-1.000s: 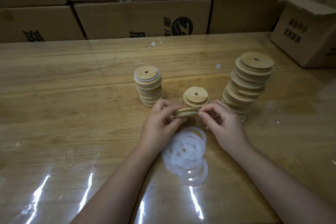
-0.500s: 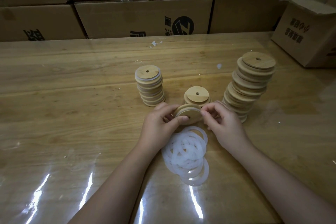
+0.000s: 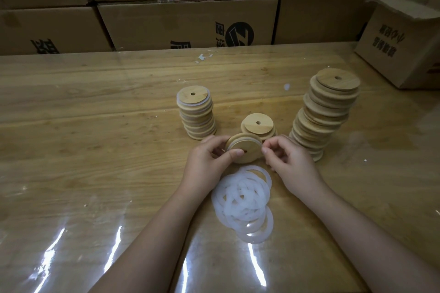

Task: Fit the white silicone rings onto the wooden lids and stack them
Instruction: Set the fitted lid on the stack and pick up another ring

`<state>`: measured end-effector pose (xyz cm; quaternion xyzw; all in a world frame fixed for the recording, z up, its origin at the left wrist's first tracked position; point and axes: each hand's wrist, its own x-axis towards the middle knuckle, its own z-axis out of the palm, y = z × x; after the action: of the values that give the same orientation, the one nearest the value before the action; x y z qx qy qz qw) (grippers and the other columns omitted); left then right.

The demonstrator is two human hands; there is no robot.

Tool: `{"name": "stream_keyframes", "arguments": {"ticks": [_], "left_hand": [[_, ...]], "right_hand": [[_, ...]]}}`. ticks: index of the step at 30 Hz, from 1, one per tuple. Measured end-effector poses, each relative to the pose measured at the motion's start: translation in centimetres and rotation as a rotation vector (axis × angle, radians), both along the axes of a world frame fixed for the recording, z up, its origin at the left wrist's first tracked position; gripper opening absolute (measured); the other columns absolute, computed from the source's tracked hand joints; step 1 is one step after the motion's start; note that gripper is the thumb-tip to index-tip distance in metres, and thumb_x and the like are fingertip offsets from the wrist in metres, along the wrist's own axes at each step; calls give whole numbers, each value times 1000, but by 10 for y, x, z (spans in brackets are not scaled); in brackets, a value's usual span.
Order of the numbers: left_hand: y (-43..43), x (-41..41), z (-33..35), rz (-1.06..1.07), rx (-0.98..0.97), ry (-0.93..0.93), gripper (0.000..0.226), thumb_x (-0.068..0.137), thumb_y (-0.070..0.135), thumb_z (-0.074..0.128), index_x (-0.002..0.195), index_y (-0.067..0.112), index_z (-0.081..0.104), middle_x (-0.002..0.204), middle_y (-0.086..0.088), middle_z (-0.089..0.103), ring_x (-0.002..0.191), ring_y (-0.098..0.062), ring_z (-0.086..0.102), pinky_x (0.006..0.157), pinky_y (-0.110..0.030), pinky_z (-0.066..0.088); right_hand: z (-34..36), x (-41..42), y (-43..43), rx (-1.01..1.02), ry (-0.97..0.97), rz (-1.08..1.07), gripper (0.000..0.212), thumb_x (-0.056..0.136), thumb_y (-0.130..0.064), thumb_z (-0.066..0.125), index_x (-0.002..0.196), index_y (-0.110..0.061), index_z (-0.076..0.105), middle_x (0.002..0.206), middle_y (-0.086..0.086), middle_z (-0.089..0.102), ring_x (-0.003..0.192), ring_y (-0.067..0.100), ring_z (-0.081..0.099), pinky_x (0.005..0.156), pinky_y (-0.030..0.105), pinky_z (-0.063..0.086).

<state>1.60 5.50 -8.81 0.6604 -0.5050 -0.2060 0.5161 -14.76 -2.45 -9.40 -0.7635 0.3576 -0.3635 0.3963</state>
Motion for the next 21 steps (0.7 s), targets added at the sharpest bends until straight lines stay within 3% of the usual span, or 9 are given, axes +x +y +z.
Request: {"name": "stream_keyframes", "arguments": {"ticks": [4, 8, 15, 21], "left_hand": [[-1, 1, -1, -2, 31, 100, 24, 79, 15, 74, 97, 30, 68, 81, 6, 68, 65, 2, 54, 64, -13, 43], [1, 2, 0, 8, 58, 234, 22, 80, 12, 73, 98, 24, 68, 79, 8, 68, 64, -2, 56, 62, -24, 45], [4, 4, 3, -60, 78, 230, 11, 80, 15, 72, 90, 21, 71, 73, 12, 69, 68, 0, 59, 64, -19, 47], [6, 6, 3, -106, 35, 250, 7, 80, 24, 70, 84, 29, 71, 73, 10, 69, 69, -5, 59, 67, -27, 49]], "right_hand": [[-2, 0, -2, 29, 26, -29, 7, 88, -8, 60, 82, -12, 61, 76, -6, 57, 69, 13, 54, 64, 30, 49], [-4, 0, -3, 31, 78, -40, 6, 87, -9, 61, 82, -13, 62, 76, -5, 57, 65, 9, 52, 59, 13, 41], [-2, 0, -2, 17, 109, -43, 4, 86, -8, 61, 84, -9, 64, 74, -10, 55, 60, -3, 49, 57, 8, 38], [1, -1, 0, -15, 116, -11, 3, 85, -5, 62, 83, -5, 64, 74, -12, 54, 62, -7, 50, 57, 7, 38]]}}
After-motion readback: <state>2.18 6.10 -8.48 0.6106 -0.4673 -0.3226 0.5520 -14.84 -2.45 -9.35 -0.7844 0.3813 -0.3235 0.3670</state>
